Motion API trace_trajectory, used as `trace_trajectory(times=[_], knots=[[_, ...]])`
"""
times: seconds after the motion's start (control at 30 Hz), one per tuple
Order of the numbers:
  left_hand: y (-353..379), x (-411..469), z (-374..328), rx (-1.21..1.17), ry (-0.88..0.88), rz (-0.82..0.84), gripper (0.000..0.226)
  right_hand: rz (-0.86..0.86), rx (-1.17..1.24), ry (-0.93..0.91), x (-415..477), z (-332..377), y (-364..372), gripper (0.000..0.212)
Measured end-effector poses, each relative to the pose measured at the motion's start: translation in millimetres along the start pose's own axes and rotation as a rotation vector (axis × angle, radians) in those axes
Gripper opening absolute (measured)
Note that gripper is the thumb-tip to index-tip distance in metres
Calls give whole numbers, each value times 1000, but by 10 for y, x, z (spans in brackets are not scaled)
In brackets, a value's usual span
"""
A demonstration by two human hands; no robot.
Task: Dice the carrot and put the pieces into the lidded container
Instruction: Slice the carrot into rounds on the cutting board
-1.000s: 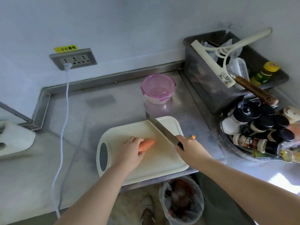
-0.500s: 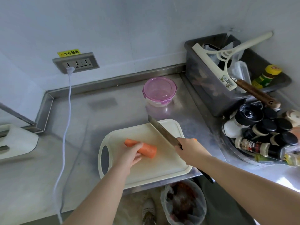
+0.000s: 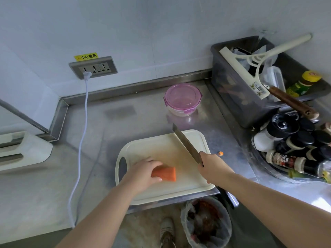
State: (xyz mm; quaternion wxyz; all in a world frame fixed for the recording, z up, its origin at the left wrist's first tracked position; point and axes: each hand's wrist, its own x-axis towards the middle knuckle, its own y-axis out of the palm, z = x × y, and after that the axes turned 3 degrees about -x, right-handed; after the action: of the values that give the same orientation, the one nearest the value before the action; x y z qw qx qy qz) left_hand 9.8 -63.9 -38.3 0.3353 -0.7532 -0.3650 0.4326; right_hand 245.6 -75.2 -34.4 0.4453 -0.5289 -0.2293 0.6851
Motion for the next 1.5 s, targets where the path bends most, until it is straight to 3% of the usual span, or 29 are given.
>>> trace_trajectory(times=[0.13,0.33,0.6,0.77,0.87,1.37,1.5], knots=[[70,30,-61,-28,41,-26,46,-23,-32,5,23,43,24,11],[174,204,-347,-106,-66,-264,39,-137,-95,21,126,8,-30,19],[288,279,-451,-216,-96,-299,43,-116,-113,0,116,-64,57,24],[281,280,-467,-229,-95,-325,39,-220,-158,-97,-144,-41,-91,24],[267,268,-493,-224,-114,-326,38,-180,-256,-140,-291,9,-84,28],[274,265,-531,-231,-157,-313,36,-130,-284,-123,-456,142,-42,36],[287,265,-550,-214,-166,-316,36,-95,-393,-141,-473,191,-38,50]])
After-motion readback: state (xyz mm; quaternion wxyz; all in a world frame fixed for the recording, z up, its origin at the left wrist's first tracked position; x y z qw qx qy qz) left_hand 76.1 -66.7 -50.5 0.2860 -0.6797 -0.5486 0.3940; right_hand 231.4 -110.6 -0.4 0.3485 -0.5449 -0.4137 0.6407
